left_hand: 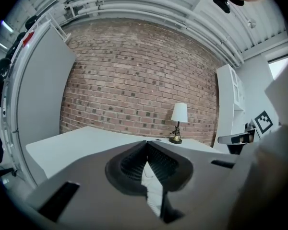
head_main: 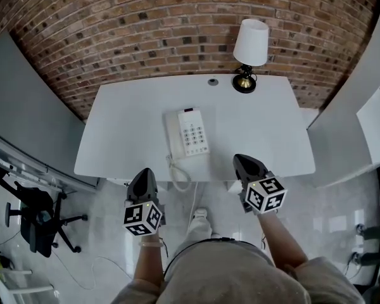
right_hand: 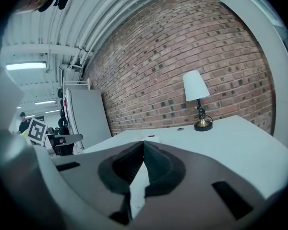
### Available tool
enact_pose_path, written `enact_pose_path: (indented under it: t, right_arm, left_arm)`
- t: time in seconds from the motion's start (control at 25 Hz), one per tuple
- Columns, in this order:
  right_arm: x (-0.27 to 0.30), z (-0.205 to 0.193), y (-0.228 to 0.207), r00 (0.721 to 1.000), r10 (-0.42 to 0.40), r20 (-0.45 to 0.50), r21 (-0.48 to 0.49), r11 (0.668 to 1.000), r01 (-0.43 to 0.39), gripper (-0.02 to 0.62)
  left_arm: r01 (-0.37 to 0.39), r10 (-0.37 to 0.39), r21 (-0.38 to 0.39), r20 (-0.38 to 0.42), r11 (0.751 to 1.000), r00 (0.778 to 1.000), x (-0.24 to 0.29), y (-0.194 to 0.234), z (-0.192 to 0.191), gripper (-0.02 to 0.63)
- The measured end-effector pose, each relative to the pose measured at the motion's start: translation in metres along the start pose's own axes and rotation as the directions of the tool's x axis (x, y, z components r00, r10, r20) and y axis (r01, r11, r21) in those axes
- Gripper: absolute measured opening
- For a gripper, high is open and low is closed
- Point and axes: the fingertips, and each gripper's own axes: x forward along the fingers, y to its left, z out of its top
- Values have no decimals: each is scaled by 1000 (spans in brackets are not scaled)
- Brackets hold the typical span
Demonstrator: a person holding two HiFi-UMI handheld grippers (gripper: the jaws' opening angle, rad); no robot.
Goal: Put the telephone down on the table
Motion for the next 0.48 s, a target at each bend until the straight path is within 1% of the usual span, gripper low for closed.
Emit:
enact_pose_path:
  t: [0.2,0.48]
  right_arm:
    - [-17,4,4,999,4,47,-7,1000,-4,5]
    - [-31,10,7,998,2,68,-46,999,1,5]
  left_arm:
    - [-23,22,35,35,999,999,-17,-7,4,6]
    - [-38,30,92,81,995,996,-35,-19,12,6]
